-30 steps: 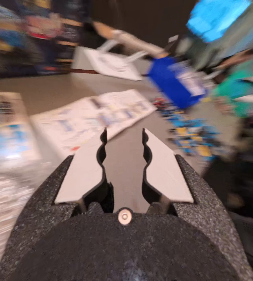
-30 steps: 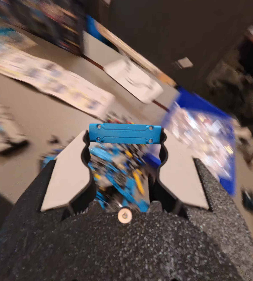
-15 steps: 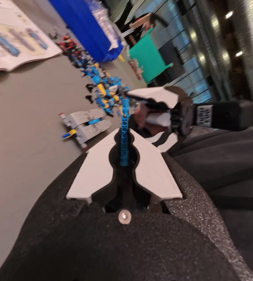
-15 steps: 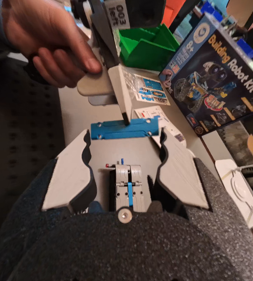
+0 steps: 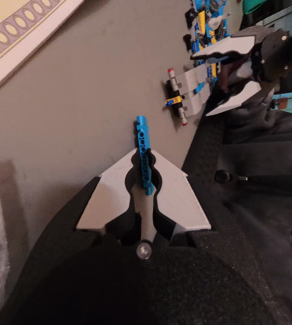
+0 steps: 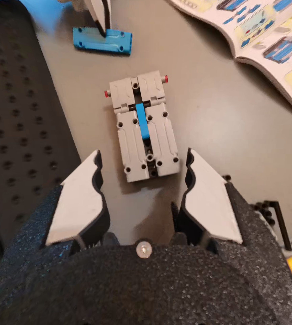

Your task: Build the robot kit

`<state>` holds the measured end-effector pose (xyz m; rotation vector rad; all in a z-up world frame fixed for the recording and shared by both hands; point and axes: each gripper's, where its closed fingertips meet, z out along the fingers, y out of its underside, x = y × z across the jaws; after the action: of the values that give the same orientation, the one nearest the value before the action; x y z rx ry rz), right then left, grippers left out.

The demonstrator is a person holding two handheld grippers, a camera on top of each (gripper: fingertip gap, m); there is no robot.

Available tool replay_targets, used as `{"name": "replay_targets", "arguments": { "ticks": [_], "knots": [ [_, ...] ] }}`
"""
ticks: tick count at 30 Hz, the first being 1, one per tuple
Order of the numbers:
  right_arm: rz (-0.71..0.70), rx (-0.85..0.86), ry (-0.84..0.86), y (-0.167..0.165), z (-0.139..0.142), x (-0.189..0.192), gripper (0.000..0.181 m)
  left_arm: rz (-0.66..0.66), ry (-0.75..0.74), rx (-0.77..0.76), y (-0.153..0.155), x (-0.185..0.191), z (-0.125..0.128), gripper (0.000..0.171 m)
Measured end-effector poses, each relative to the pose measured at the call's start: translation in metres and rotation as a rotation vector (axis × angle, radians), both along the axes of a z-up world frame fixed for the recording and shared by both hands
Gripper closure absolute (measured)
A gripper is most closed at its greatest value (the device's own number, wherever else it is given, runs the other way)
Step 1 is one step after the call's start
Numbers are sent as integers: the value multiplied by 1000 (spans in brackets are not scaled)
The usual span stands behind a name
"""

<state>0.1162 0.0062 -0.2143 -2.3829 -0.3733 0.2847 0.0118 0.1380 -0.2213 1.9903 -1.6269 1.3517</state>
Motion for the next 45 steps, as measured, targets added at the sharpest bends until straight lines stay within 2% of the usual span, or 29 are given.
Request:
{"name": "replay_targets", "arguments": {
  "ticks": [2,5,6,8,11,13,15,16,18,21,25,28,30,32,34,36,40,42,44,45],
  "knots": [
    [24,-17,-74,10,-6,-1,91,-25,11,43,1,1,-4,163],
    [68,-76,-199,18,-12,0,115,-43,-9,171,4,2,-5,162],
    [70,-98,-216,19,-13,0,116,-34,-23,226,6,3,-4,158],
    [62,-150,-223,20,-13,2,116,11,-53,330,13,4,2,137],
    [-5,-164,-215,29,-3,20,116,86,-173,474,20,3,27,136],
    [-58,-150,-252,40,8,45,116,108,-257,490,14,-3,45,136],
    [-86,-151,-277,52,13,72,116,110,-289,482,3,-11,51,136],
    [-34,-174,-269,54,11,76,116,109,-295,491,-1,-15,50,136],
    [166,-122,-298,60,11,69,116,101,-299,524,-7,-20,44,136],
    [321,-107,-252,68,7,62,117,102,-263,593,-9,-26,28,136],
    [421,-209,-351,66,-13,80,116,126,-234,633,-7,-25,17,133],
    [453,-212,-335,62,-15,77,116,156,-204,719,16,-13,19,133],
    [439,-214,-301,62,-16,73,115,158,-180,804,39,6,21,133],
    [399,-184,-272,66,-11,71,110,138,-141,806,50,35,19,137],
    [352,-136,-218,67,4,65,104,89,-126,806,53,66,13,142],
    [261,-90,-242,65,24,70,99,80,-54,853,66,84,-1,150],
    [112,-48,-225,24,57,59,88,139,-33,921,91,93,-11,148],
    [60,31,-123,3,73,38,91,186,-15,918,102,93,-11,136],
    [2,97,-2,-12,83,21,84,196,-8,930,105,92,-10,136],
    [-55,137,26,-16,86,21,88,211,-3,966,110,90,-9,135]
  ]
}}
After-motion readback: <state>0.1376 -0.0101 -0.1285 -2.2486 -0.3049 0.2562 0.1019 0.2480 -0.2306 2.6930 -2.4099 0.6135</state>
